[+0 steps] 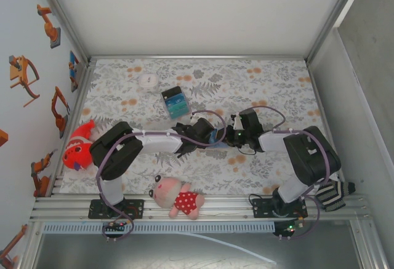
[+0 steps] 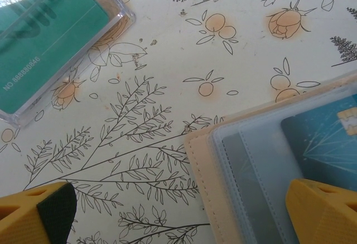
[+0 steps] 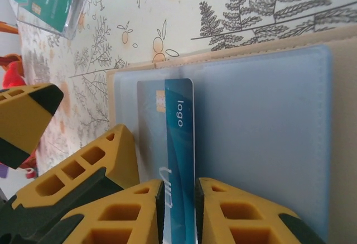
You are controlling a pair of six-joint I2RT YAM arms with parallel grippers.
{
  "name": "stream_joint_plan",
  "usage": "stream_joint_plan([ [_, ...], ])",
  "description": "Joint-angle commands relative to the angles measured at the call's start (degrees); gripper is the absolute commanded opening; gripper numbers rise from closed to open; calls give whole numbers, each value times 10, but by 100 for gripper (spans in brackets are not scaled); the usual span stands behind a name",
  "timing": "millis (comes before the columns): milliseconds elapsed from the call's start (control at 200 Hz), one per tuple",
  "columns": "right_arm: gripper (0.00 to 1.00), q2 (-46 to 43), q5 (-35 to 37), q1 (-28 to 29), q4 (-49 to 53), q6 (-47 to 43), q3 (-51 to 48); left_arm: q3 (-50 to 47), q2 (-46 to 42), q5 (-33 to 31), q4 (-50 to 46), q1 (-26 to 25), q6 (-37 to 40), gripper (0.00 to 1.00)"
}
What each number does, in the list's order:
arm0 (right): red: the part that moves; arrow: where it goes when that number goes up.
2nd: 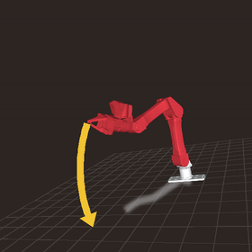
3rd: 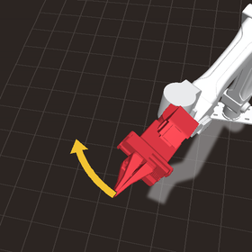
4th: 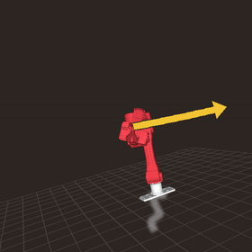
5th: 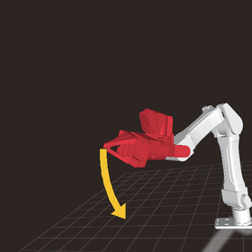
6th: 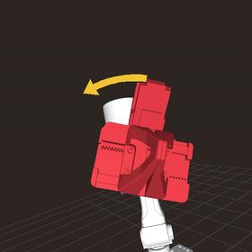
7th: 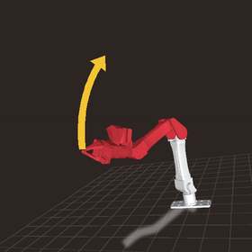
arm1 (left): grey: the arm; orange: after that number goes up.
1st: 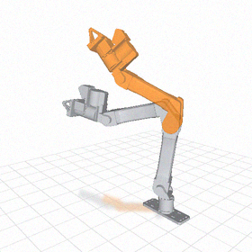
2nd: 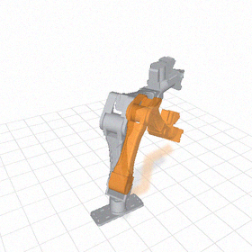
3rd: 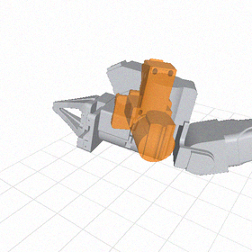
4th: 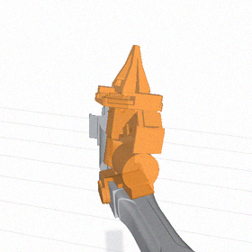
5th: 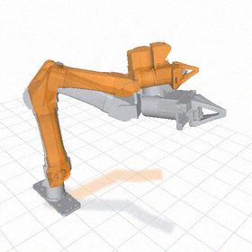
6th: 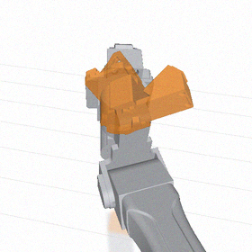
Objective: Take the credit cards out of the card holder
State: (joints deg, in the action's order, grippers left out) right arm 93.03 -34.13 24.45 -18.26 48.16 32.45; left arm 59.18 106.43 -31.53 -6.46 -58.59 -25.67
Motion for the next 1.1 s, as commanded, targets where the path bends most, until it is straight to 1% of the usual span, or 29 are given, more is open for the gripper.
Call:
stream_joint_plan([
  [0,22,22,-32,-5,-73,27,-10,-1,22,9,-51,-4,-10,97],
  [90,22,34,-42,-5,-99,36,-12,-1,23,12,-52,-6,-14,97],
  [316,17,41,-51,-5,-123,40,-13,-3,25,20,-47,-7,-24,97],
  [536,0,34,-45,-11,-120,39,-21,-6,16,16,-50,-8,-26,97],
  [646,0,20,-41,-22,-107,30,-27,-9,10,13,-54,-7,-26,97],
  [811,0,-17,-24,-32,-33,-12,-20,-14,-6,8,-60,-7,-28,97],
  [1097,0,-104,22,-37,150,-115,30,7,-66,2,-92,-16,-15,97],
])
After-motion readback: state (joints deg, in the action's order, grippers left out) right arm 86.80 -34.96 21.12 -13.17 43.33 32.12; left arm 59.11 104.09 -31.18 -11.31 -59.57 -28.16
